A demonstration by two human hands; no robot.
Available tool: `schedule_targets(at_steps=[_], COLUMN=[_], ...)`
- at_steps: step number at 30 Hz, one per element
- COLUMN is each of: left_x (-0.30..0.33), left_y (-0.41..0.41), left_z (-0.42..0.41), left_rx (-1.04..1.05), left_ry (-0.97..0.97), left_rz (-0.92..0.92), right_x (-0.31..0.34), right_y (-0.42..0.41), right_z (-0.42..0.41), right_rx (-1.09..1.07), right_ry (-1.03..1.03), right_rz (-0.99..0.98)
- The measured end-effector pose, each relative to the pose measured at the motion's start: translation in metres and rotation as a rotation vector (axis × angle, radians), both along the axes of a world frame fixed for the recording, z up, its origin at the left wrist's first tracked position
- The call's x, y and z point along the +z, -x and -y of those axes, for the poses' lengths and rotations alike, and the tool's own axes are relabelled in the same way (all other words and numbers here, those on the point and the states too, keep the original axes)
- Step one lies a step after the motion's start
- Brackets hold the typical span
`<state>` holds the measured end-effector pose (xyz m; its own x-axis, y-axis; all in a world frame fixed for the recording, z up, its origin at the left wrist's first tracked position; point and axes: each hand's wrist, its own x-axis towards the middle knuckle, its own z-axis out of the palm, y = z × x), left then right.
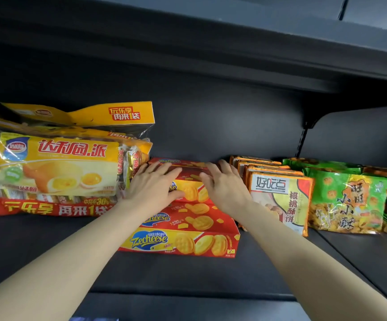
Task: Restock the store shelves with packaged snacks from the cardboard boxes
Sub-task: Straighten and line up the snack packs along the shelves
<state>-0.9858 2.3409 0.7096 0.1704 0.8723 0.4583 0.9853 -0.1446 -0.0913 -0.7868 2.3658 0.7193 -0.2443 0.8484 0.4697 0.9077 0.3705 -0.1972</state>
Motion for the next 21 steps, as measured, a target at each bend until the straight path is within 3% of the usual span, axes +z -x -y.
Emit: schedule_targets(at_steps=[4, 7, 9, 15, 21], left_x=[-0.019, -0.029, -0.036, -0.056, -0.038], left_y=[0.012, 0.025, 0.031, 0.035, 0.031], left_z=[0.034, 0.055, 0.067, 0.102, 0.129], left_rx=[-0.030, -0.066, -0.044, 0.124, 0.050], left_ry=[-0.215, -0.353, -0.339, -0.089, -0.215], left_rz=[0.179, 0.198, 0.228, 0.312, 0.326], right_x=[-0.018, -0.032, -0.035, -0.048, -0.028], right_y=[-0.008, -0.007, -0.008, -0.001, 0.003], right_z=[0.040, 0.064, 0.074, 0.100, 0.121], right_rx=[-0.024, -0.040, -0.078, -0.164, -0.183], right_ry=[-0.134, -0.218, -0.238, 0.030, -0.069], right_rz=[0.077, 0.093, 0.087, 0.080, 0.053])
